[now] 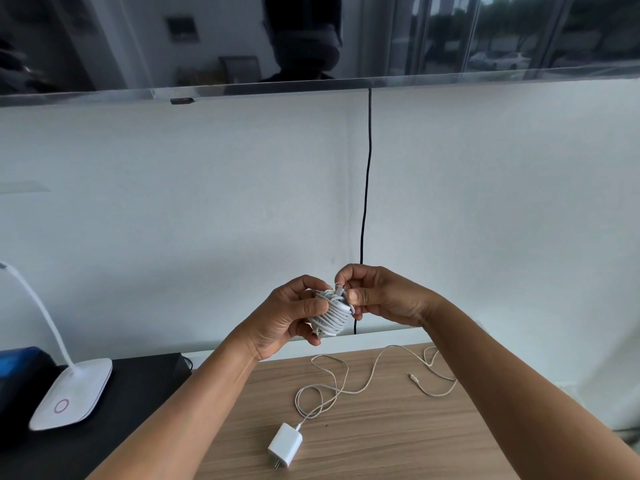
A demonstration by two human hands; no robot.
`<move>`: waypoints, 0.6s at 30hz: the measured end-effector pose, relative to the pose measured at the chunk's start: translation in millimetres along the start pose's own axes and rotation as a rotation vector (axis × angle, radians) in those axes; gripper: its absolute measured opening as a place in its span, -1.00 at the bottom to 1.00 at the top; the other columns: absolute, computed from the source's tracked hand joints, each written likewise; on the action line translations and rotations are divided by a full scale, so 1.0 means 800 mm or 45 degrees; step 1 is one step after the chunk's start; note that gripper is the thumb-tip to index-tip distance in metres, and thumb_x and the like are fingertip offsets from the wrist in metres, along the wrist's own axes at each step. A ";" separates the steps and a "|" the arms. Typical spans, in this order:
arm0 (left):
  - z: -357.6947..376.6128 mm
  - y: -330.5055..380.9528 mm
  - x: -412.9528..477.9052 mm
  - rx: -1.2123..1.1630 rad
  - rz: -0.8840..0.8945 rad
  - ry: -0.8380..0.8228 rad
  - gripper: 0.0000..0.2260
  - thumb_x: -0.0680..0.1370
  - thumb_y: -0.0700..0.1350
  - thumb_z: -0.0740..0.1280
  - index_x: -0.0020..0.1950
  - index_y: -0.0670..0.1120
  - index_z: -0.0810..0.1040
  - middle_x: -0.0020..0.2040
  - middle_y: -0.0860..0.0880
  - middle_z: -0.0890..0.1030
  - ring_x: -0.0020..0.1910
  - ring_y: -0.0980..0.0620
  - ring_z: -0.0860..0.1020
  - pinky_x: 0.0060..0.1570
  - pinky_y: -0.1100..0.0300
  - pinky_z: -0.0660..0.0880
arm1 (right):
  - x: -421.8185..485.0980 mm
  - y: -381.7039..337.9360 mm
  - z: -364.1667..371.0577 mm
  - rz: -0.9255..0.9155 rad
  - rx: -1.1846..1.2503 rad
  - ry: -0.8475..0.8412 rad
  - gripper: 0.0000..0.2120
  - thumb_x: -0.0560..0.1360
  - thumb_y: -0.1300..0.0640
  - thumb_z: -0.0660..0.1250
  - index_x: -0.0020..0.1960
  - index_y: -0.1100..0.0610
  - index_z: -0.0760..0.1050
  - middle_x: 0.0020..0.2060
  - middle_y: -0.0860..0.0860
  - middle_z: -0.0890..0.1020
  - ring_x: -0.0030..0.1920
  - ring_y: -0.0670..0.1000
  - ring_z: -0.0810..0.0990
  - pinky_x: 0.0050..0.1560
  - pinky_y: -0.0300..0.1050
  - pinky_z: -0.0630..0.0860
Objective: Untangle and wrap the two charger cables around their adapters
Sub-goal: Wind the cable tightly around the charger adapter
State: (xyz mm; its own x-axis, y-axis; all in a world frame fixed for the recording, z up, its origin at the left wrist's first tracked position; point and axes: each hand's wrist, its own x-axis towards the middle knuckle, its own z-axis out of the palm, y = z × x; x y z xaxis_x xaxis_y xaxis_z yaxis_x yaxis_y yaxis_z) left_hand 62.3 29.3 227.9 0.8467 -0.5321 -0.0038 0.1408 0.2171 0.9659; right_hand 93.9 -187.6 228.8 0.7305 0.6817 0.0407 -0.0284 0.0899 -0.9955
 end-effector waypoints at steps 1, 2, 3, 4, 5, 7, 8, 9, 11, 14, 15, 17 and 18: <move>0.000 -0.001 0.001 0.002 -0.003 0.007 -0.60 0.11 0.01 0.69 -0.14 0.00 0.67 -0.16 -0.10 0.65 -0.30 -0.05 0.62 -0.52 0.17 0.57 | 0.000 0.000 -0.001 0.000 -0.011 0.001 -0.61 0.28 -0.02 0.59 -0.01 0.11 0.55 -0.24 0.09 0.48 -0.30 0.01 0.45 -0.19 -0.14 0.48; 0.000 -0.001 0.001 0.007 -0.005 0.017 -0.61 0.12 0.00 0.69 -0.13 0.00 0.67 -0.15 -0.11 0.64 -0.30 -0.05 0.62 -0.52 0.17 0.56 | -0.001 0.001 -0.001 0.000 -0.026 0.009 -0.60 0.28 -0.03 0.59 -0.01 0.11 0.54 -0.25 0.09 0.48 -0.31 0.00 0.45 -0.20 -0.14 0.48; 0.000 -0.002 0.001 0.012 -0.009 0.030 -0.62 0.14 -0.01 0.68 -0.12 0.00 0.67 -0.14 -0.12 0.64 -0.30 -0.05 0.62 -0.52 0.17 0.56 | 0.000 0.002 -0.002 -0.001 -0.044 0.023 -0.59 0.28 -0.04 0.59 0.00 0.11 0.54 -0.25 0.08 0.48 -0.31 0.00 0.46 -0.20 -0.15 0.48; 0.000 -0.002 0.001 0.015 -0.015 0.043 -0.63 0.15 -0.02 0.67 -0.12 0.00 0.67 -0.13 -0.13 0.64 -0.29 -0.05 0.61 -0.52 0.18 0.55 | 0.000 0.002 -0.002 -0.002 -0.059 0.036 -0.58 0.28 -0.05 0.59 0.00 0.12 0.53 -0.25 0.07 0.49 -0.32 -0.01 0.46 -0.20 -0.15 0.48; 0.001 -0.003 0.001 0.017 -0.023 0.050 -0.63 0.16 -0.03 0.67 -0.11 0.00 0.66 -0.12 -0.13 0.64 -0.29 -0.06 0.61 -0.52 0.18 0.55 | 0.000 0.003 -0.002 -0.003 -0.064 0.040 -0.58 0.29 -0.06 0.59 0.00 0.12 0.53 -0.25 0.07 0.50 -0.32 -0.01 0.46 -0.20 -0.14 0.48; 0.002 -0.003 0.000 0.001 -0.031 0.044 -0.59 0.14 0.01 0.68 -0.07 0.02 0.67 -0.09 -0.14 0.65 -0.27 -0.11 0.62 -0.52 0.18 0.55 | -0.001 0.004 -0.002 -0.004 -0.050 0.023 -0.60 0.31 -0.06 0.57 0.00 0.11 0.52 -0.24 0.08 0.50 -0.31 0.00 0.46 -0.20 -0.14 0.48; 0.003 -0.003 0.000 -0.012 -0.032 0.038 -0.56 0.13 0.02 0.68 -0.05 0.02 0.68 -0.07 -0.14 0.66 -0.26 -0.15 0.64 -0.53 0.18 0.55 | -0.001 0.003 -0.002 -0.005 -0.044 0.014 -0.62 0.32 -0.05 0.56 0.00 0.10 0.52 -0.23 0.09 0.50 -0.30 0.01 0.46 -0.19 -0.14 0.48; 0.004 -0.002 0.000 -0.022 -0.030 0.034 -0.53 0.12 0.03 0.68 -0.02 0.02 0.69 -0.05 -0.14 0.66 -0.25 -0.18 0.65 -0.53 0.19 0.55 | -0.002 0.002 -0.002 -0.010 -0.044 0.012 -0.63 0.33 -0.06 0.55 0.01 0.10 0.52 -0.22 0.09 0.50 -0.30 0.01 0.46 -0.19 -0.15 0.48; 0.005 -0.001 0.001 -0.028 -0.027 0.028 -0.50 0.12 0.05 0.68 0.01 0.01 0.69 -0.03 -0.15 0.67 -0.26 -0.21 0.67 -0.54 0.19 0.55 | -0.002 0.000 -0.002 -0.024 -0.055 0.017 -0.63 0.35 -0.07 0.54 0.01 0.09 0.51 -0.20 0.10 0.51 -0.29 0.02 0.45 -0.20 -0.15 0.48; 0.006 0.002 0.002 -0.010 -0.028 0.019 -0.51 0.13 0.07 0.67 0.00 0.01 0.69 -0.04 -0.18 0.67 -0.27 -0.21 0.67 -0.54 0.20 0.54 | 0.000 0.001 -0.001 -0.038 -0.064 0.012 -0.63 0.36 -0.09 0.52 0.00 0.09 0.49 -0.20 0.11 0.50 -0.26 0.04 0.44 -0.20 -0.15 0.48; 0.006 0.003 0.002 -0.002 -0.031 0.018 -0.53 0.13 0.07 0.67 -0.02 0.02 0.68 -0.05 -0.18 0.67 -0.27 -0.21 0.67 -0.53 0.21 0.53 | 0.000 0.002 -0.001 -0.034 -0.061 0.002 -0.63 0.36 -0.09 0.52 -0.01 0.08 0.49 -0.20 0.11 0.50 -0.26 0.04 0.44 -0.20 -0.14 0.48; 0.007 0.004 0.002 0.016 -0.046 0.014 -0.59 0.16 0.03 0.65 -0.05 0.02 0.68 -0.05 -0.19 0.65 -0.26 -0.20 0.66 -0.52 0.21 0.53 | 0.000 0.003 -0.001 -0.010 -0.046 -0.026 -0.64 0.35 -0.08 0.53 -0.01 0.09 0.49 -0.21 0.11 0.50 -0.26 0.04 0.44 -0.21 -0.15 0.48; 0.007 0.004 0.002 0.025 -0.054 0.009 -0.61 0.17 0.02 0.65 -0.06 0.03 0.68 -0.05 -0.18 0.65 -0.26 -0.20 0.65 -0.51 0.20 0.54 | 0.000 0.002 -0.002 0.009 -0.033 -0.044 -0.63 0.35 -0.07 0.54 -0.01 0.10 0.49 -0.22 0.09 0.51 -0.28 0.03 0.45 -0.22 -0.16 0.48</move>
State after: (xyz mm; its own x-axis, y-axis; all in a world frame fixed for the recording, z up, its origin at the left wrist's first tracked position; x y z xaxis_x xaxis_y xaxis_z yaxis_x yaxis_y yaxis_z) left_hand 61.2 24.4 232.2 0.8438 -0.5346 -0.0465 0.1665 0.1785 0.9698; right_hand 94.5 -188.5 227.0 0.7063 0.7070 0.0363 -0.0153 0.0665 -0.9977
